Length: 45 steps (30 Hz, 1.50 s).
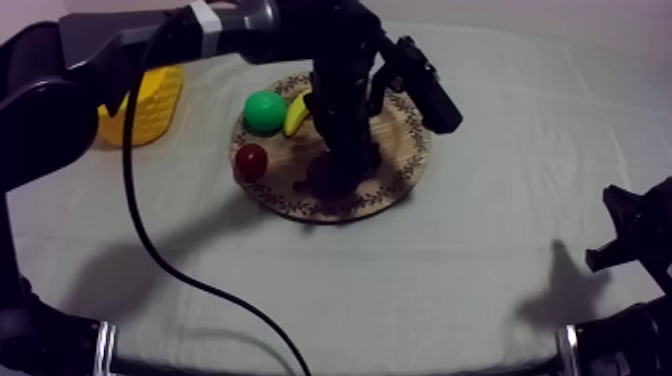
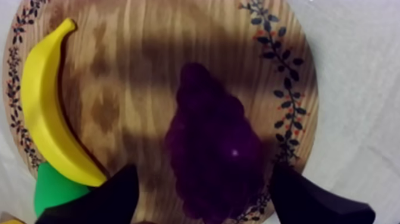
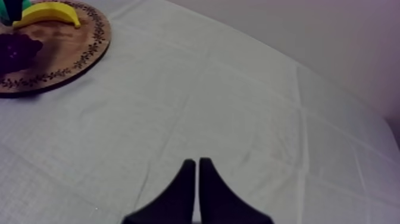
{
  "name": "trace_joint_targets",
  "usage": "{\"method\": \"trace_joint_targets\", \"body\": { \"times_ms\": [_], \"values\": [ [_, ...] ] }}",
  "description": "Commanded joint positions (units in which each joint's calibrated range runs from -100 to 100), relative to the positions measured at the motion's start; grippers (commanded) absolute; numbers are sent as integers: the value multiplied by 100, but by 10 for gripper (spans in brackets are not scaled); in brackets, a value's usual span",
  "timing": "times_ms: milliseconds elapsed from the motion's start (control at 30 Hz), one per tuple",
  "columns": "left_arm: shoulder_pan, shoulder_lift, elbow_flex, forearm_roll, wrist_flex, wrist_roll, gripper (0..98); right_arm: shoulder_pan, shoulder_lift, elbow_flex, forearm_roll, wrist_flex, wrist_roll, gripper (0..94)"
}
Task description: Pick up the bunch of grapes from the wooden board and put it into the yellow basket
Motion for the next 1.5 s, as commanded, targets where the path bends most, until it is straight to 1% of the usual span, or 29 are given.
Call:
{"method": "trace_joint_targets", "body": {
  "times_ms": [0,400,567,667,867,1000,1333,1467],
  "values": [
    [-3,52,-40,12,53,6,813,0,0,0,-1,-1,2,3],
    [-7,356,-227,92,253,-29,818,0,0,0,-1,-1,2,3],
    [20,525,-369,97,352,-28,801,0,0,0,-1,-1,2,3],
    [28,605,-421,86,392,4,760,0,0,0,-1,-1,2,3],
    [19,704,-468,57,377,60,607,0,0,0,-1,-1,2,3],
    [18,715,-488,42,348,76,535,0,0,0,-1,-1,2,3],
    [86,116,-185,-15,177,103,488,0,0,0,-1,-1,2,3],
    [111,-319,-203,-30,410,133,497,0,0,0,-1,-1,2,3]
  ]
}}
